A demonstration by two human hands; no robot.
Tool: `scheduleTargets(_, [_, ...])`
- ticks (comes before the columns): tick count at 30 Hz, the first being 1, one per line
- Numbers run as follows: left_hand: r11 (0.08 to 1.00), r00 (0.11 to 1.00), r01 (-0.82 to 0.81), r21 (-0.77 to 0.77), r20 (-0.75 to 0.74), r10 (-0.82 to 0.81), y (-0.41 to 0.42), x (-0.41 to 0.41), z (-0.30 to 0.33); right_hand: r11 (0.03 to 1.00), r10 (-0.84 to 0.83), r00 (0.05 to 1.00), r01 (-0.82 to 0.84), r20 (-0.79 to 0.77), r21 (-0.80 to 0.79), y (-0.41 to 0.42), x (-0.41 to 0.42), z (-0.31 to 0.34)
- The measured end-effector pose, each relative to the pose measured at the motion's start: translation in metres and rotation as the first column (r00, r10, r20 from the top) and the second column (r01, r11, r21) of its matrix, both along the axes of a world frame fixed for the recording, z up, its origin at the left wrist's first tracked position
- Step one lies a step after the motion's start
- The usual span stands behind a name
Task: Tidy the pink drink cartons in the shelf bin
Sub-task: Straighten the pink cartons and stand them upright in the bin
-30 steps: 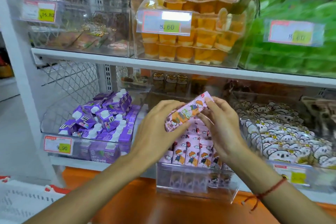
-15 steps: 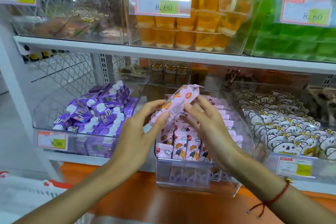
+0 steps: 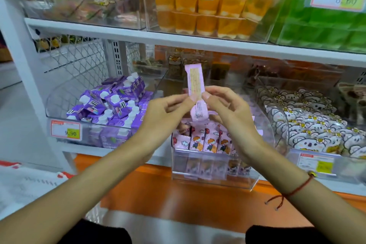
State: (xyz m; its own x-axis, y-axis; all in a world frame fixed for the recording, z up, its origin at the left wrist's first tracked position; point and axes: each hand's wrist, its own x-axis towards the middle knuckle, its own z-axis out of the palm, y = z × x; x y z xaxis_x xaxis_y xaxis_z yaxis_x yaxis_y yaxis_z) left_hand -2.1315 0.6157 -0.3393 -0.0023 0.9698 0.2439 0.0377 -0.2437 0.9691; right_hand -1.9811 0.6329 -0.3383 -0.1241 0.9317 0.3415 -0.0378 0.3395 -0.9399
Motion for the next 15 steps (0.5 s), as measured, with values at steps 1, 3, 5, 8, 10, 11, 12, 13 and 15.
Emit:
scheduleTargets(1, [0.999,1.000,0.012,-0.048,-0.007,-0.012,-0.001,-0.001,0.000,0.999,-0.001,1.000,0.000,-0.012,-0.047,0.000,-0.001,-0.001])
scheduleTargets(3, [0.995,1.000,0.023,-0.097,-0.017,-0.025,-0.001,-0.003,-0.001,0.993,0.006,1.000,-0.009,-0.023,-0.119,0.000,-0.002,-0.003])
scheduleTargets(5, [0.993,1.000,0.025,-0.114,-0.008,-0.026,-0.002,-0.005,-0.002,0.989,0.017,1.000,-0.019,-0.018,-0.147,0.000,-0.003,-0.003])
scheduleTargets(8, [0.997,0.999,0.041,-0.073,-0.015,-0.042,-0.001,-0.006,-0.002,0.991,0.038,0.999,-0.040,-0.022,-0.128,0.001,-0.003,-0.003])
scheduleTargets(10, [0.999,0.998,0.034,0.041,-0.062,-0.032,-0.001,-0.007,-0.003,0.995,0.047,0.999,-0.048,-0.012,-0.088,0.000,-0.001,0.000])
scheduleTargets(11, [0.994,0.994,0.032,0.106,-0.103,-0.021,-0.001,-0.007,-0.003,0.997,0.044,0.999,-0.044,0.004,-0.056,0.000,0.000,0.001])
scheduleTargets(12, [0.986,0.991,0.037,0.162,-0.136,-0.015,-0.001,-0.008,-0.003,0.999,0.039,0.999,-0.039,0.024,-0.015,0.000,0.001,0.003])
scheduleTargets(13, [0.977,0.988,0.046,0.209,-0.154,-0.013,-0.001,-0.009,-0.004,0.999,0.035,0.998,-0.037,0.042,0.037,-0.001,0.001,0.004])
scheduleTargets(15, [0.957,0.987,0.057,0.285,-0.163,-0.010,0.001,-0.012,-0.006,0.987,0.039,0.997,-0.048,0.062,0.155,-0.004,0.000,0.005])
